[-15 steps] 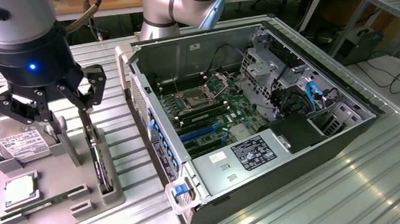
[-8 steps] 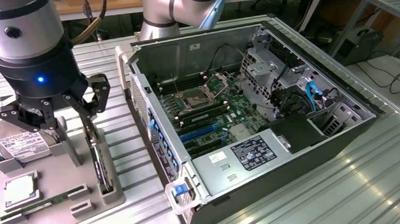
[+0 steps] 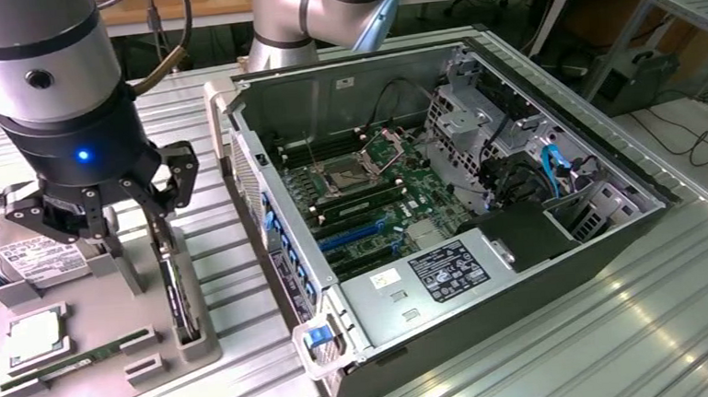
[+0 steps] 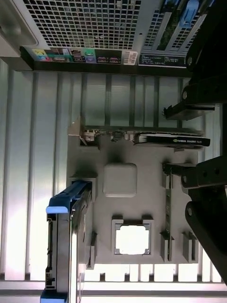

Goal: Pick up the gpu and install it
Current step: 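Pick up the gpu and move the gpu toward the slot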

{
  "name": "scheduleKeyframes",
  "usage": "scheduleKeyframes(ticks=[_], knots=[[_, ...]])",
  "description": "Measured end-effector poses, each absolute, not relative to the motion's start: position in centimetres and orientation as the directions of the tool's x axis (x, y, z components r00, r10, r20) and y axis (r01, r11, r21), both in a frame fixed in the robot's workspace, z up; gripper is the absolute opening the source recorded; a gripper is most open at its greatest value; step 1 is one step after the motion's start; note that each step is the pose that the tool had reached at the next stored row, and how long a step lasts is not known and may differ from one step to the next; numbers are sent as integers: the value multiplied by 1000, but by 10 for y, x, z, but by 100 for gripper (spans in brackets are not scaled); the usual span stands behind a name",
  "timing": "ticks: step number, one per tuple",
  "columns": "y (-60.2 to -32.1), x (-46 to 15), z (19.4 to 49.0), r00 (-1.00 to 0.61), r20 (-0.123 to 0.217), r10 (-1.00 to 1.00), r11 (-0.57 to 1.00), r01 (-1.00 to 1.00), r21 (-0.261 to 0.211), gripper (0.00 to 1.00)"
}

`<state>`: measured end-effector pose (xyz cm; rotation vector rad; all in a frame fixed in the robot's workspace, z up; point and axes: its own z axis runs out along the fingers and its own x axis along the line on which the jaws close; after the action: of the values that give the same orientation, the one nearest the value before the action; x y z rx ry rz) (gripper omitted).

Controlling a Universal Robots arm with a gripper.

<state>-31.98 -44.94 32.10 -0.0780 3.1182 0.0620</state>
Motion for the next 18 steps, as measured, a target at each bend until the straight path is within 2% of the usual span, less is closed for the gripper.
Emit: scheduleKeyframes(ticks=[18], knots=[[-450,-315,287,-998,-23,-61,997,-62,39,50]])
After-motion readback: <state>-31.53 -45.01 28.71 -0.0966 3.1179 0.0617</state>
